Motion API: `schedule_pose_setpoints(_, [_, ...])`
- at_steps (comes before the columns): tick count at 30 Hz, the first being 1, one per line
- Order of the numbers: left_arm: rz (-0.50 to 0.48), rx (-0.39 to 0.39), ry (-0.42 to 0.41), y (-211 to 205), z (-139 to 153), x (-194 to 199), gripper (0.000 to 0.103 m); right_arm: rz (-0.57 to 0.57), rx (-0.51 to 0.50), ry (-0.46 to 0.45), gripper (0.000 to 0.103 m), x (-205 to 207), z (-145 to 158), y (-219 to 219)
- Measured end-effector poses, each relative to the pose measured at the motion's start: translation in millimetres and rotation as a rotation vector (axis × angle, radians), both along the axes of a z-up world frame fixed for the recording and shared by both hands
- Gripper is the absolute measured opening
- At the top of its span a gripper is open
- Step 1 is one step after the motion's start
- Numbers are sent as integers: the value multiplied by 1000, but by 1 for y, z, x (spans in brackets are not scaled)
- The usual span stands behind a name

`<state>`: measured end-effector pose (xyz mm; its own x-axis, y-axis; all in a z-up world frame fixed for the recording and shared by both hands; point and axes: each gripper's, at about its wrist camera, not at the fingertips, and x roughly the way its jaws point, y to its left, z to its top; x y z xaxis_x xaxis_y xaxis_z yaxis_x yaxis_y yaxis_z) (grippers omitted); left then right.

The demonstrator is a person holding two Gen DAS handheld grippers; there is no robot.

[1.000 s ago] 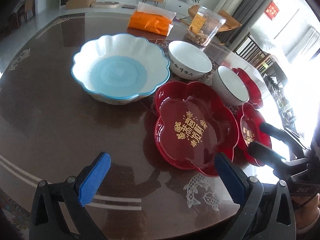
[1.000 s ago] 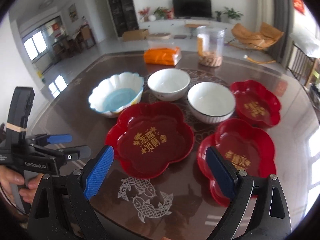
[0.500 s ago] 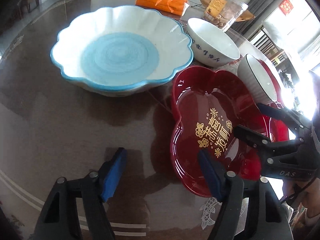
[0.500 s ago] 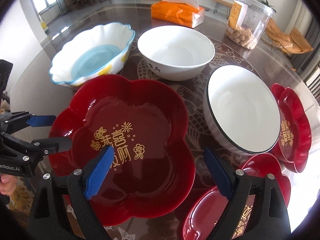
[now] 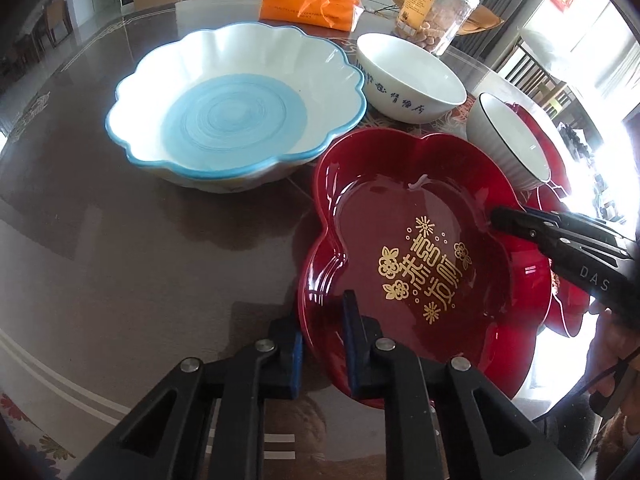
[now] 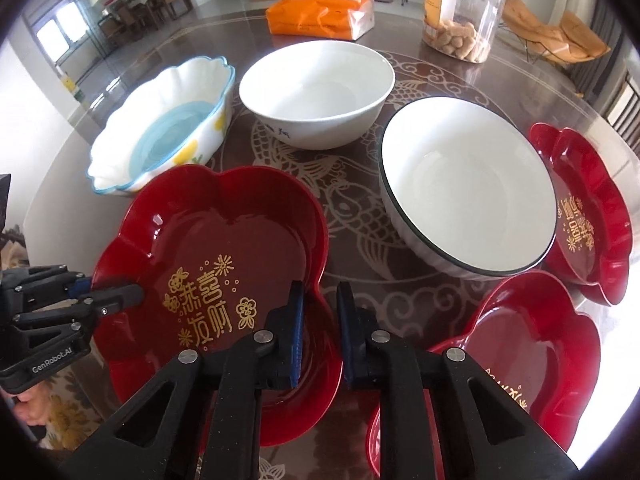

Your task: Organize plates and bowls

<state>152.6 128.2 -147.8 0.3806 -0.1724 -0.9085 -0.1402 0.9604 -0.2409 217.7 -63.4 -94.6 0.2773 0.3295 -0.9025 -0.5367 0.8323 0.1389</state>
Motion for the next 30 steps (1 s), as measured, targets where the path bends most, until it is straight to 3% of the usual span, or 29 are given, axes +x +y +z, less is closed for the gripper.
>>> schedule_pose_setpoints(8, [-32,22,-94,-8,43,-8,16,-58,101,-48,14,-12,36,-21])
schedule_pose_setpoints(12, [-43,17,-80,-16,45,-10,16,-87,120,-30,13,-11,37,-34])
schedule_pose_setpoints(16, [-66,27,-119,-35,65,-16,16,-103,120,-66,13,-23,44,-47])
schedule_pose_setpoints(22, [-185,28,-212,-106,109,-2,16,-200,157,-153,13,-40,83,-111])
schedule_pose_setpoints(26, [-303,17,-255,-182,126,16,16,-317,146,-203,13,-50,102,-180])
schedule_pose_setpoints(30, [-424,0,-267,-272,125,33,16,-461,122,-221,14,-57,105,-261])
